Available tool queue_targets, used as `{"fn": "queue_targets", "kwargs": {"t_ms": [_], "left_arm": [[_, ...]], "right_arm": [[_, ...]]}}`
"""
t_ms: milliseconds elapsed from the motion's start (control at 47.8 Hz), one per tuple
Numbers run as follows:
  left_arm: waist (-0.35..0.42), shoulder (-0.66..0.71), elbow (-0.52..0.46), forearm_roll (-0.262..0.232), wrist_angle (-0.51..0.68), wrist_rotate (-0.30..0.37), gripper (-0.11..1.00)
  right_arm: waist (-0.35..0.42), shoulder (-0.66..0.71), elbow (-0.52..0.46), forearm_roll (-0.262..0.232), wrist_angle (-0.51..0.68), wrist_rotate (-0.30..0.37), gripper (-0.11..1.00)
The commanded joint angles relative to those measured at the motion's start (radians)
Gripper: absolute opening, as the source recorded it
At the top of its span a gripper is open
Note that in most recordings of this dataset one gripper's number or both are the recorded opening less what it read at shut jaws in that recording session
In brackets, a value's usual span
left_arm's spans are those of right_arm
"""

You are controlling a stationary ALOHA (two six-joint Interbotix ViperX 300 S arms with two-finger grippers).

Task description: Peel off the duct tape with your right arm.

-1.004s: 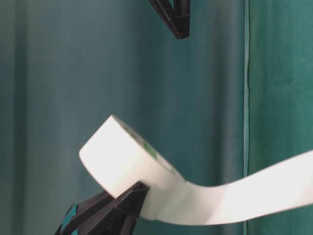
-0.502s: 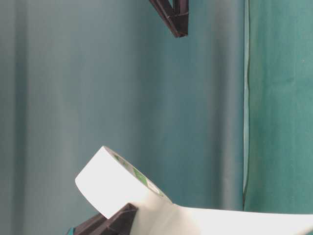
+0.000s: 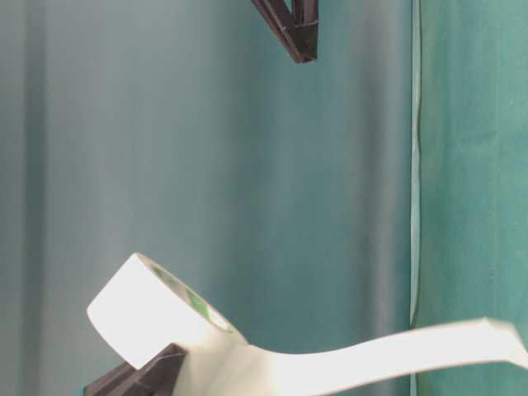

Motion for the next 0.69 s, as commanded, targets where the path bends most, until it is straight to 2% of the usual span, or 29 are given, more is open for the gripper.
{"fn": "queue_targets", "kwargs": {"t_ms": [0,398,670], "left_arm": [[0.003,-0.034,-0.051,0.002,0.005,0.015,0.19],[-0.002,-0.006,-0.043,0.002,-0.003,0.02,0.19],[-0.08,0.12,-0.046,-0.002,-0.117,0.014,0.19]], "right_arm": [[0.002,-0.011,-0.011,0.003,-0.005,0.002,0.12],[0.002,-0.011,-0.014,0.003,-0.005,0.003,0.12],[0.003,-0.011,-0.011,0.003,-0.005,0.003,0.12]]}}
